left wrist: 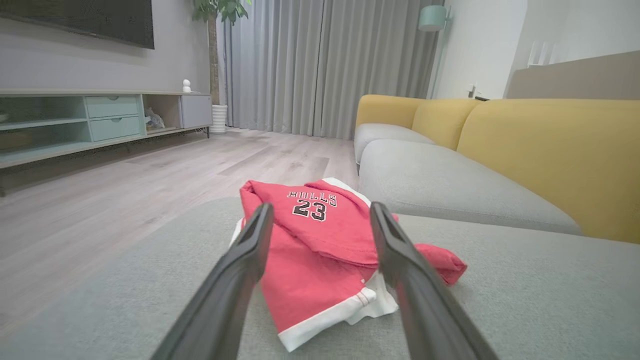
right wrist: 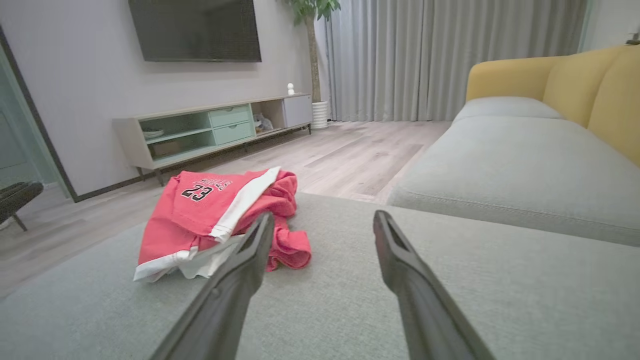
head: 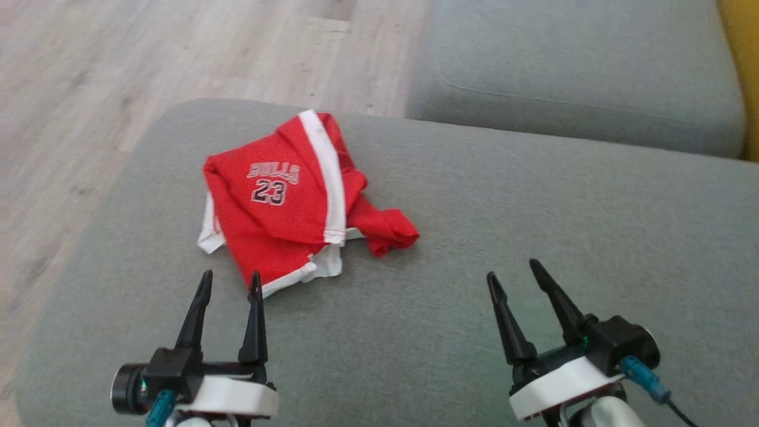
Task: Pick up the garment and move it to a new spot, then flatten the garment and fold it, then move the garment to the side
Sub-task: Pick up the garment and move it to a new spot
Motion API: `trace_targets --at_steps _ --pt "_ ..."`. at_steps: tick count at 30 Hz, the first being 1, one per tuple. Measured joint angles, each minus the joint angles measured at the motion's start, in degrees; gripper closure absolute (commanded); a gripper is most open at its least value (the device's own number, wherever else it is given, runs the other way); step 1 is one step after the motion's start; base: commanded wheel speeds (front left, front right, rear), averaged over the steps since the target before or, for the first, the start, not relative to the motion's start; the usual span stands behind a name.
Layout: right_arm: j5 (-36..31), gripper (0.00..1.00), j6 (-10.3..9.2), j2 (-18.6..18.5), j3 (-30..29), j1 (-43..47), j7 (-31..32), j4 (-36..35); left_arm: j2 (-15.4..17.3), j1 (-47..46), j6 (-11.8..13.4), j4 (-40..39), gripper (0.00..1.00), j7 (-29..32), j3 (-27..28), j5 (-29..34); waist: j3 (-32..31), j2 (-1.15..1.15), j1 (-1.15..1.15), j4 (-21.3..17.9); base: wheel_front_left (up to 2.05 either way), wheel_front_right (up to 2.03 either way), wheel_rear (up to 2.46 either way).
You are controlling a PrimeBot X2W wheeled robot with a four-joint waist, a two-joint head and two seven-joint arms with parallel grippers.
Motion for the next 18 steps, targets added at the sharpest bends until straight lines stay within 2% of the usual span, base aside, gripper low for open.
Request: trace_targets --at_steps 7,14,18 --pt "0.8 0.00 0.00 0.0 1.3 0.1 0.0 0.0 0.0 0.9 -0.1 0.0 0.00 0.0 0.8 0.3 -0.7 0.00 0.00 3.7 0.00 0.00 0.00" --pt "1.8 0.00 0.00 0.0 1.8 0.1 0.0 0.3 0.0 0.9 -0.8 0.2 0.00 0.0 1.0 0.6 -0.5 0.00 0.00 4.3 0.00 0.00 0.00" --pt "1.8 0.00 0.00 0.0 2.2 0.1 0.0 0.4 1.6 0.1 -3.5 3.0 0.00 0.0 -1.3 3.4 0.3 0.00 0.00 3.6 0.00 0.00 0.00"
